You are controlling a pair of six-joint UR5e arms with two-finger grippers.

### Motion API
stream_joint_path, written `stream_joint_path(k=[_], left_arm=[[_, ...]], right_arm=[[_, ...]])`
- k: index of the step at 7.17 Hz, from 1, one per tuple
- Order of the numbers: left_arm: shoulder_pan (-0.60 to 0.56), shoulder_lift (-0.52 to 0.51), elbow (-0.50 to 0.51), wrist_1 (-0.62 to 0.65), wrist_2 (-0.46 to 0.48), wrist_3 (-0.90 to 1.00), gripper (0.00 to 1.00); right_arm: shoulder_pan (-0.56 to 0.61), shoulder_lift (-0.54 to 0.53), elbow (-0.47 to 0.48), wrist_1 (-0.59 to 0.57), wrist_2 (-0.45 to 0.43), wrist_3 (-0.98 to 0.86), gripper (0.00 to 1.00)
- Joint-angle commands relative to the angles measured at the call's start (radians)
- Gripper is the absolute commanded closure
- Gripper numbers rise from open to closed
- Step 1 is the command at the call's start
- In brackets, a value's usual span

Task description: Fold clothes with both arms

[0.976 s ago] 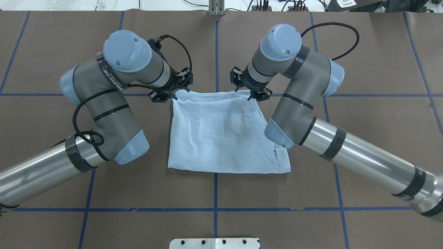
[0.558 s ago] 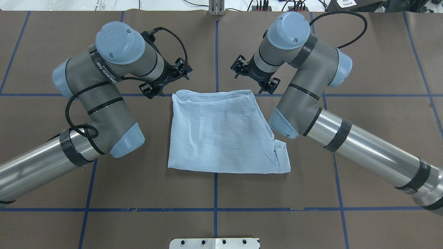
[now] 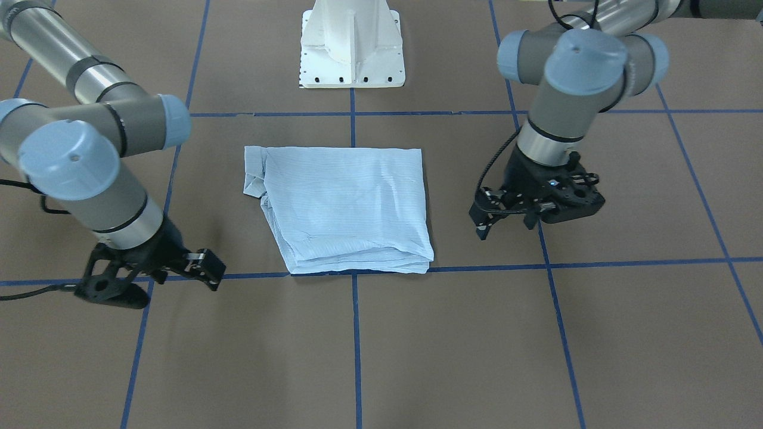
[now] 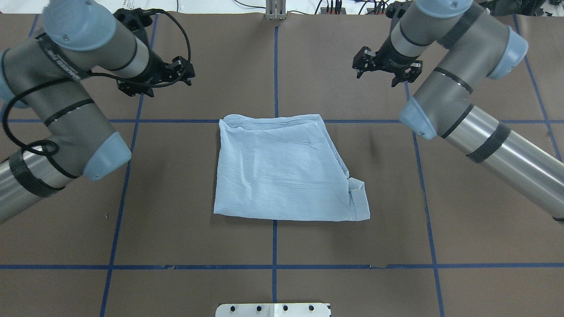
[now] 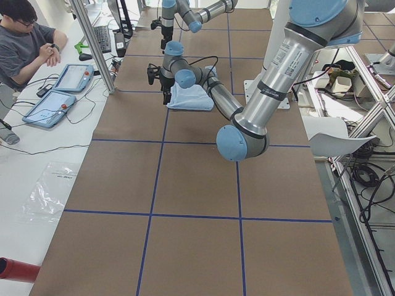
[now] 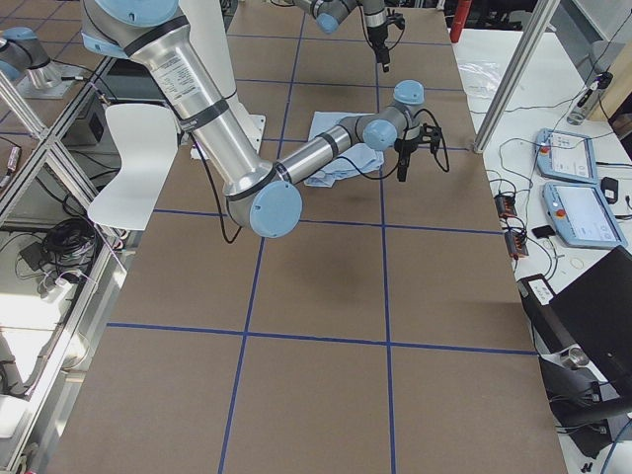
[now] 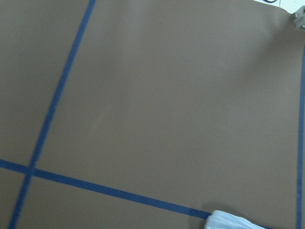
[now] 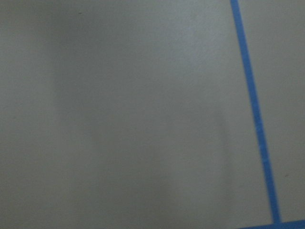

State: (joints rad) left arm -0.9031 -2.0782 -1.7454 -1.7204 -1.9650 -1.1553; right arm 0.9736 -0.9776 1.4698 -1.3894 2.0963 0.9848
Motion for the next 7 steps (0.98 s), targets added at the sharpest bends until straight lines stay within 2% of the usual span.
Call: stream_joint_path(k=[1,4,5,6,7], left_arm=[[-0.2,0.145,-0.028,0.01,-0.116,0.388,0.01],[-0.489,0.379,-0.035,0.01,-0.184,1.003,0.01],[-0.585,0.439,-0.037,0.012,-0.228,1.16,0.01],[-0.629,0.537,-0.043,-0.007,-0.273,1.183,0.01],[-0.628,0.584,-0.072,-0.036,-0.269,1.181,0.01]], right_arm=[[0.133,-0.086,0.033,-0.063,0.081,-0.312,0.0],[0.35,-0.269,0.096,-0.104,0.211,-0.747,0.0],[0.405,-0.327,0.142,-0.194,0.214,-0.951,0.0],[0.468,-0.37,0.196,-0.318,0.208,-1.132,0.0],[0.52,-0.422,0.271,-0.43,0.211,-1.172,0.0]])
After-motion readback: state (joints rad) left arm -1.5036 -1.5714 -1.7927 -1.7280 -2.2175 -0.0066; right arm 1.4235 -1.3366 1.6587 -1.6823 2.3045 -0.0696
